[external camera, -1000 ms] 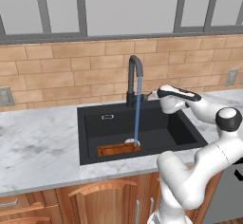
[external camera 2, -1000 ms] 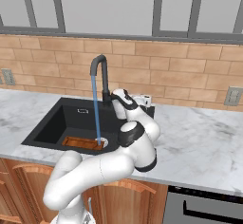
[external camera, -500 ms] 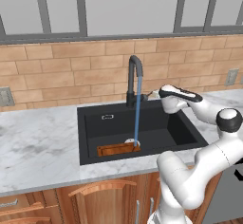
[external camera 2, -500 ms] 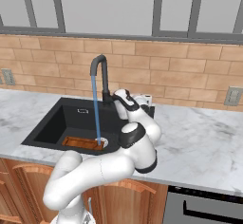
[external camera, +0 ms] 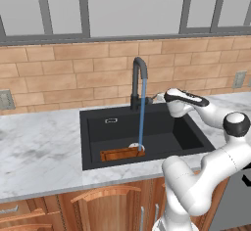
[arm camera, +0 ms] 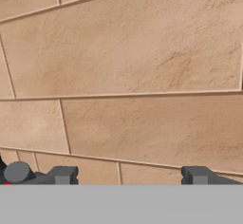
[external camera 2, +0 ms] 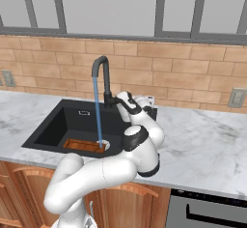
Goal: Turn on the sink faucet with hot water and rinse the cutting board for ten seconds, then turn off the faucet. Push the cutting board to reach the water if necessary.
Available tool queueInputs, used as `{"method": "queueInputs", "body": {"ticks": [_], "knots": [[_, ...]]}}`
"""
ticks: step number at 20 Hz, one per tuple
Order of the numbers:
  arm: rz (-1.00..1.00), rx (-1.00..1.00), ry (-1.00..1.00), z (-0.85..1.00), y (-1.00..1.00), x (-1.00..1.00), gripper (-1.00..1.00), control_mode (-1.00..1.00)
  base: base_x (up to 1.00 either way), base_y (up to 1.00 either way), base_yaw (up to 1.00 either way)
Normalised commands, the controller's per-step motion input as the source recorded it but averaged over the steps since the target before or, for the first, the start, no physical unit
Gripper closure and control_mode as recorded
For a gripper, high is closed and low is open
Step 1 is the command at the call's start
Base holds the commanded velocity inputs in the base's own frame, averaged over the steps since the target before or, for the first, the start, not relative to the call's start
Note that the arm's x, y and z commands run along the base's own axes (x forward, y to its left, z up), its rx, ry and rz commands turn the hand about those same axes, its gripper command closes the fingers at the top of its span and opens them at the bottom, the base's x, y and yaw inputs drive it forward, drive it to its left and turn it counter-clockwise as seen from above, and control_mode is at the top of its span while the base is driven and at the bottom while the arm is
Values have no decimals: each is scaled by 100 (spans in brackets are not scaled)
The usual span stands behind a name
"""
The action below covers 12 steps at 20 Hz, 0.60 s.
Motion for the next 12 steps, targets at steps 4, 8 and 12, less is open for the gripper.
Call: {"method": "queueInputs", "body": {"ticks": [4,8,12], "knots": [[0,0,0,0,45,0,-100,-100,0,0,0],[0,0,0,0,40,4,-100,-100,0,0,0],[0,0,0,0,34,8,-100,-100,0,0,0]]}}
